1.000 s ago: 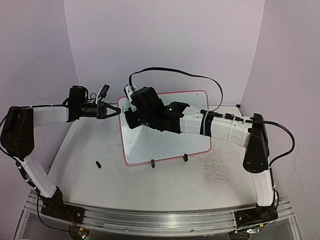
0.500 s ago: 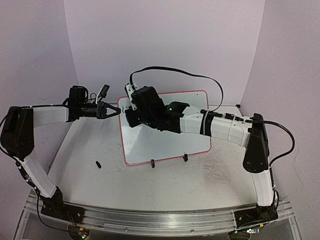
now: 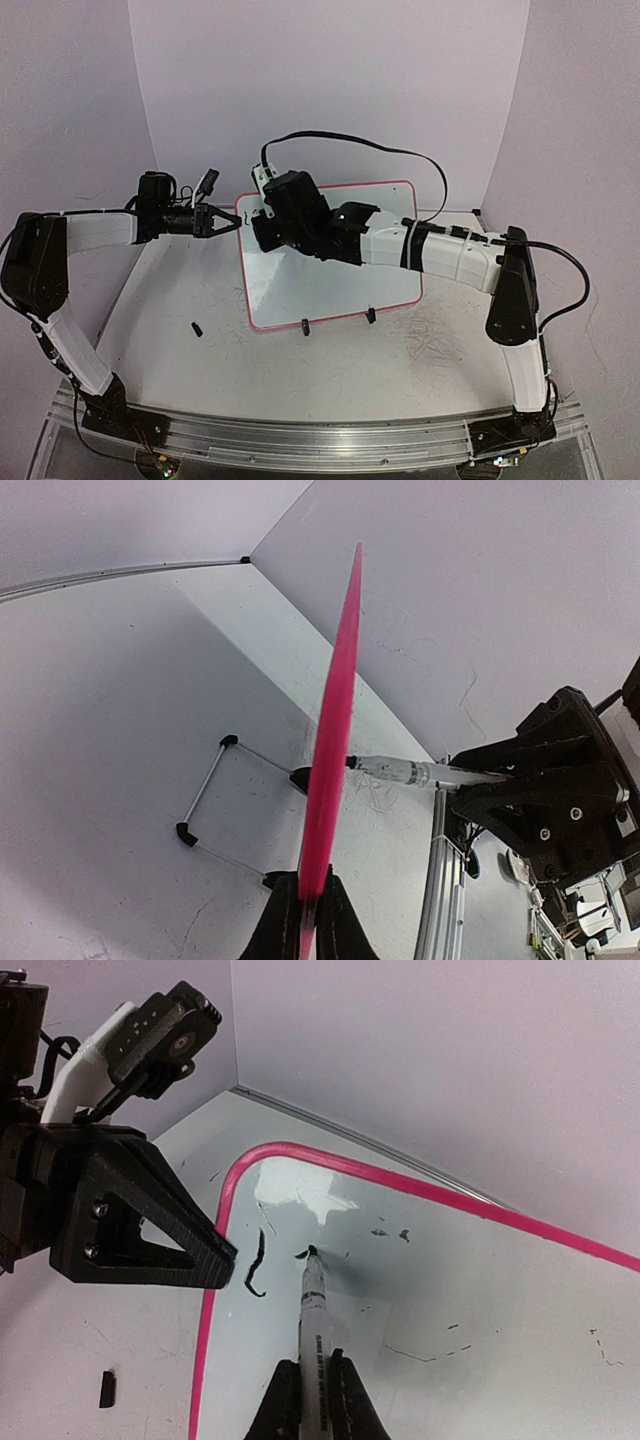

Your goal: Write a sentence on the whiteboard

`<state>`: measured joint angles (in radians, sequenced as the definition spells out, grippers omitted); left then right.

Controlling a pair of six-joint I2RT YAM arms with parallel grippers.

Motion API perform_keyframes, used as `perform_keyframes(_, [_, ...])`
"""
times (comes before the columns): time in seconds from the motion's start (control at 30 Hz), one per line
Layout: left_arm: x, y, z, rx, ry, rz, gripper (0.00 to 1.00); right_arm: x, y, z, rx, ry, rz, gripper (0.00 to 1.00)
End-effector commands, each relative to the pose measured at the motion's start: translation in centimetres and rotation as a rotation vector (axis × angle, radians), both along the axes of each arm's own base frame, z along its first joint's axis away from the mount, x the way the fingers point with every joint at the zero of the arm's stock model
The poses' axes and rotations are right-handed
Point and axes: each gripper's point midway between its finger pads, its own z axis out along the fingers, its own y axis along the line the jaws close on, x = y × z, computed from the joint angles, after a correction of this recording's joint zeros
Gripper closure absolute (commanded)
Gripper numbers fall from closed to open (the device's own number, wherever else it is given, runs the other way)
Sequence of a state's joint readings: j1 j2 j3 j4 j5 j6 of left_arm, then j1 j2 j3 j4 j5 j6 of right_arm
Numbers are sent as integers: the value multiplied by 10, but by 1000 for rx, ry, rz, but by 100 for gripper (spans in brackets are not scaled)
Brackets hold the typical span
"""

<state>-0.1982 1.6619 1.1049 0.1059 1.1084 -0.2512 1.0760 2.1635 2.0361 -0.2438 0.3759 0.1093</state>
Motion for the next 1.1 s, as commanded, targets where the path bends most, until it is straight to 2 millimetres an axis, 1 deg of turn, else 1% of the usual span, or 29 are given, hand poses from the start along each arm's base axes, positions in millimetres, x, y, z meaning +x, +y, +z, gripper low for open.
perform_keyframes(0.0, [-9,-2,26,-34,-51,-32,100,2,-2,24,54,-22,-8,100])
perform_keyframes(0.67, [-10,-1,30,-35,-61,-31,100,-22,10,2,45,52,46,100])
perform_keyframes(0.9, [-11,-1,31,-37,-62,-32,100,-21,9,2,43,49,35,100])
perform_keyframes(1.07, [-11,-1,30,-36,-62,-32,100,-18,11,7,49,35,31,100])
